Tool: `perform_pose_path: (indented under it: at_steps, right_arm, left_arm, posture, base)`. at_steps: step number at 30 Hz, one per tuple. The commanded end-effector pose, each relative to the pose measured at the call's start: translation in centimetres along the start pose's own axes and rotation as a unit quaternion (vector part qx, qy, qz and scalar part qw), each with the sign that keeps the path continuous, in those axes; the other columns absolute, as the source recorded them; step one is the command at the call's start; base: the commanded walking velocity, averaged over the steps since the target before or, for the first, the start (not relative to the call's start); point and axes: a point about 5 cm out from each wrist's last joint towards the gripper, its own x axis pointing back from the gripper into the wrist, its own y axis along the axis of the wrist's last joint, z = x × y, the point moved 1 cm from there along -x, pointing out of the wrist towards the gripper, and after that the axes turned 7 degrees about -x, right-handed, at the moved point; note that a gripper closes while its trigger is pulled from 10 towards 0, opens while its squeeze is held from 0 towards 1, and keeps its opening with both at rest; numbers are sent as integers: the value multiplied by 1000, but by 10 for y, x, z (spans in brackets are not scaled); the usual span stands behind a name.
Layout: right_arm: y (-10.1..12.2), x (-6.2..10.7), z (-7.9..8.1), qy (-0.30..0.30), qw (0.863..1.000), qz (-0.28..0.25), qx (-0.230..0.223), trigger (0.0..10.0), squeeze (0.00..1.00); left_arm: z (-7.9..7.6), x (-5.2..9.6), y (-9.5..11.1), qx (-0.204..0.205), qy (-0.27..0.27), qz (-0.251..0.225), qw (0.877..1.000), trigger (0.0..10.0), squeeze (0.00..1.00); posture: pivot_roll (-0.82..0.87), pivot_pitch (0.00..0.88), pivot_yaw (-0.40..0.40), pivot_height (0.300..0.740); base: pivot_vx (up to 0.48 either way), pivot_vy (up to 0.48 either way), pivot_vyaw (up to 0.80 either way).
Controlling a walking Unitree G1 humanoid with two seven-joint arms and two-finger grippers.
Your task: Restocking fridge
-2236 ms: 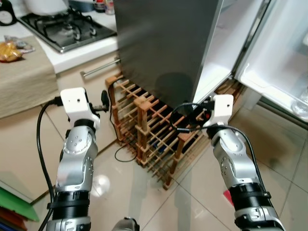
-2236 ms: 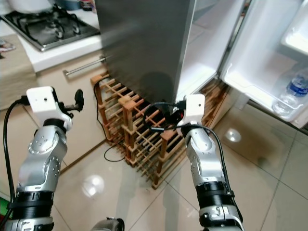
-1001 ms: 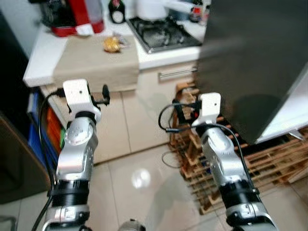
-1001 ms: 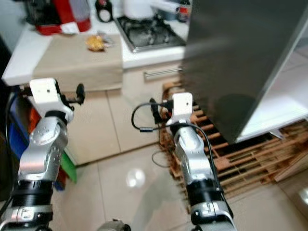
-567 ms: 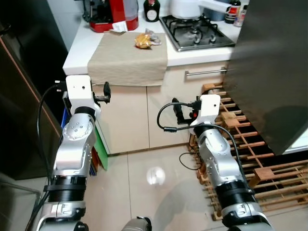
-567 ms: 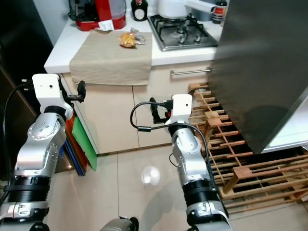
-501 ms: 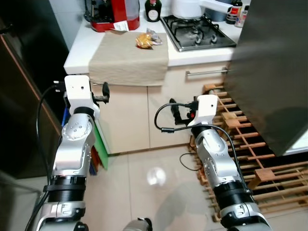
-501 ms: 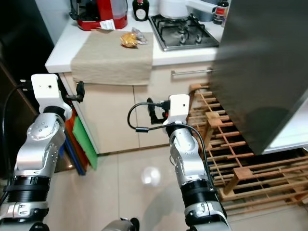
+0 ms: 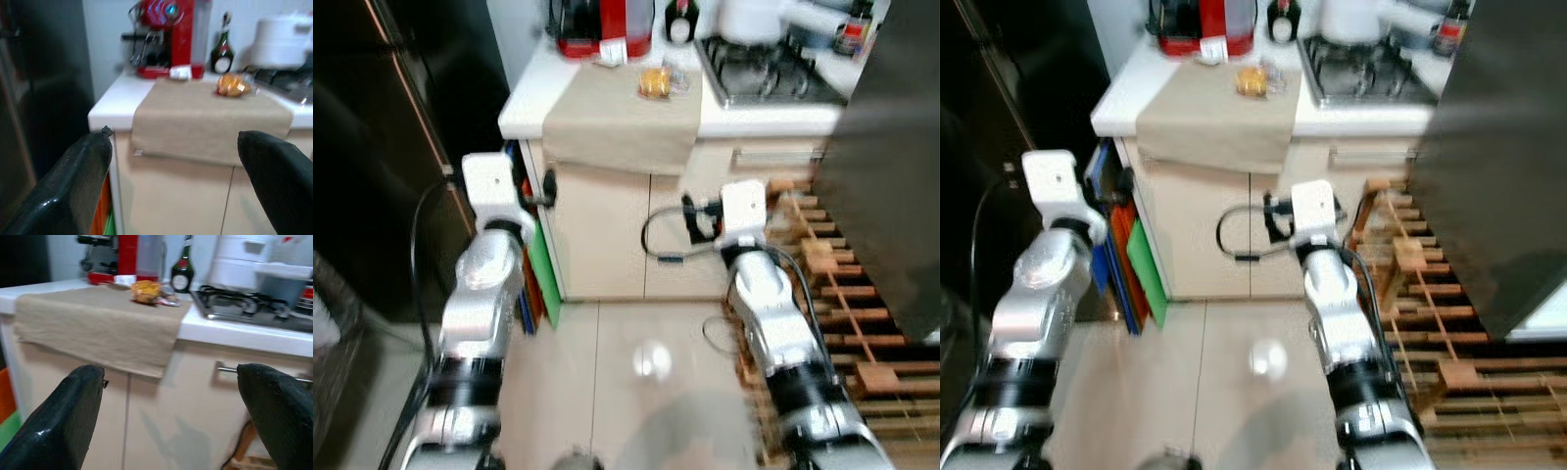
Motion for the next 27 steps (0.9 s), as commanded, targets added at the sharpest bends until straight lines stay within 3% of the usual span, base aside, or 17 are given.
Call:
perform_pose_path:
  at_steps: [1, 7, 10, 27]
  right_arm:
    - [7, -2, 9, 14, 1000, -11, -8, 10000, 0]
    - [7, 0, 12, 23, 1000, -14, -15, 10000, 0]
    - [5, 1, 10, 12, 999, -8, -48, 10000, 0]
    - [10, -2, 12, 25, 999, -21, -31, 10000, 0]
  left_arm:
    - [5, -1, 5, -12, -2, -11, 1000, 10000, 0]
    - [3, 0, 4, -7, -6, -12, 1000, 10000, 0]
    - [5, 0, 1, -4, -1, -6, 1000, 10000, 0]
    - [6, 2, 3, -16, -3, -12, 1000, 10000, 0]
  posture:
    - [-5, 0, 42, 740]
    - [-9, 0, 43, 740]
    - [-12, 0, 38, 740]
    - [10, 0, 40, 740]
  base:
    - [480, 0, 0]
    - [480, 0, 0]
    - [480, 0, 0]
    - [480, 0, 0]
